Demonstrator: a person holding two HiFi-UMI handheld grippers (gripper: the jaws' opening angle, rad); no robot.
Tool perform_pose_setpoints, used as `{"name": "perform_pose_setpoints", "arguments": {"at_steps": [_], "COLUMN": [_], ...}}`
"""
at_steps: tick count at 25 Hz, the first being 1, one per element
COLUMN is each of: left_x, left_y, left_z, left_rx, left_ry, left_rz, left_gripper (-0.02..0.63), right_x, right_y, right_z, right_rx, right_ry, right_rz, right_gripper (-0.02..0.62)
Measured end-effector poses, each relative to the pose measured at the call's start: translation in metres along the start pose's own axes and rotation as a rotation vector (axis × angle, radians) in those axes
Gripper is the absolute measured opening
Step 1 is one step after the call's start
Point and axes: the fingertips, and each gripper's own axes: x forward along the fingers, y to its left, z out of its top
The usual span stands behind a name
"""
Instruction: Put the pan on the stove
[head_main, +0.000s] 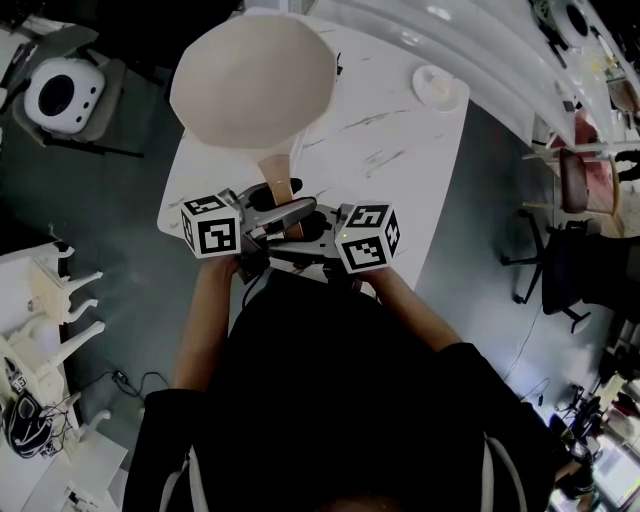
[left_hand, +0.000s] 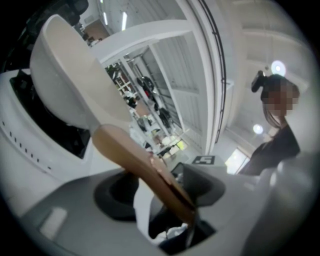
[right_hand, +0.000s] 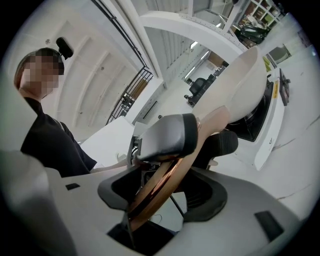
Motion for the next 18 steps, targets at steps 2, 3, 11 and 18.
{"name": "perform_pose_setpoints", "arguments": {"at_steps": [2, 3, 11, 18], "left_x": [0.000, 0.000, -0.019, -0.055], "left_y": [0.003, 0.004, 0.008, 0.005], "left_z": [0.000, -0.001, -0.001, 0.010], "left_rx": [0.000, -0.007, -0.034, -0.021], "left_ry": [0.000, -0.001, -0.055, -0.152], "left_rz": [0.010, 0.013, 0.048, 0.119], "left_gripper": [0.302, 0.308, 0.324, 0.319], "right_x": [-0.003, -0.006, -0.031, -0.062], "right_y": [-0.003, -0.005, -0.015, -0.021], "right_z": [0.001, 0.001, 0.002, 0.021], "right_rx": [0.004, 0.013, 0.046, 0.021], "right_ry": [-0.008, -0.016, -0.094, -0.202], "right_rz": [-0.014, -0.019, -0.074, -0.202], "right_gripper": [0.229, 0.231, 0.245, 0.244]}}
